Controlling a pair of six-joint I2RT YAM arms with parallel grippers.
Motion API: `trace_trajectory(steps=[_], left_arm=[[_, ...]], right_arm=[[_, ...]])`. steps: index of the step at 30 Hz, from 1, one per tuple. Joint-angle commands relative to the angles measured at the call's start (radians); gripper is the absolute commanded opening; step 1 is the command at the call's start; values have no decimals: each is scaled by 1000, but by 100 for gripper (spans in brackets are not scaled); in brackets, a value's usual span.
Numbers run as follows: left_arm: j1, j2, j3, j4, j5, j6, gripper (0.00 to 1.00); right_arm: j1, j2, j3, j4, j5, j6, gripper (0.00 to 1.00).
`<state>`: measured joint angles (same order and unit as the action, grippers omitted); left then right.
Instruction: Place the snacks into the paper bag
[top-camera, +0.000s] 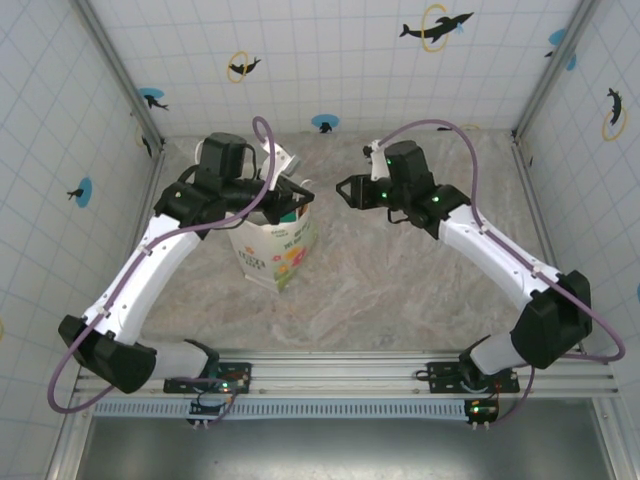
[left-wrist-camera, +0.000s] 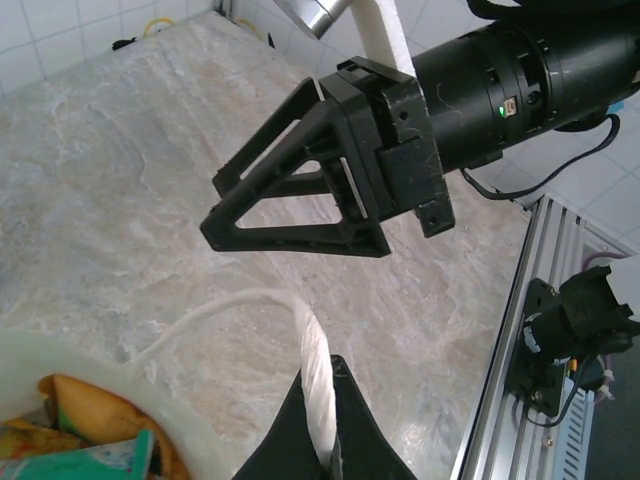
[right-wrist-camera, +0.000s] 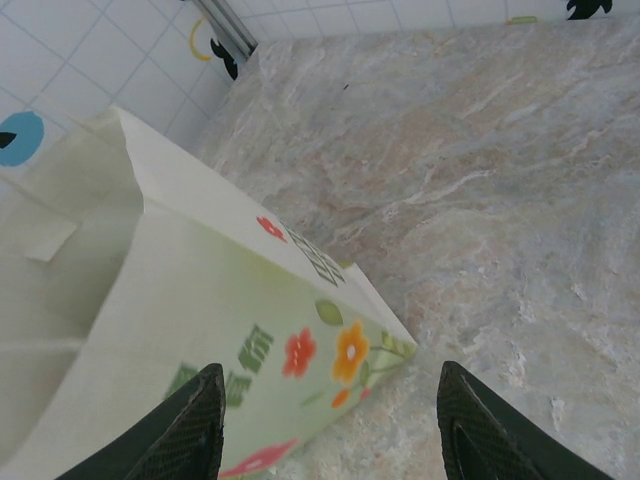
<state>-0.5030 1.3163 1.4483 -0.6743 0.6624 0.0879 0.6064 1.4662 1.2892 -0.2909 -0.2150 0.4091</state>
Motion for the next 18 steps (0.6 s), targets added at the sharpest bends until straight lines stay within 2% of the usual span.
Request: trace_trajectory(steps=[1,2,7,10,18], left_arm=[[-3,-31,46,13,-24,-30,0],[-3,-35,46,16,-34,-34,3],[-3,-56,41,42,-115,-66,34],[-2,-56,58,35,-162,-87,44],[-3,-23,173,-40,-329,-161,56]], right_arm=[[6,39,56,-20,-13,-17,58],[12,48,65,-18,-13,-17,57],[44,103,130,-40,-15,-29,58],[54,114,145,-39,-16,-31,58],[56,91,147,-24,-24,-20,58]])
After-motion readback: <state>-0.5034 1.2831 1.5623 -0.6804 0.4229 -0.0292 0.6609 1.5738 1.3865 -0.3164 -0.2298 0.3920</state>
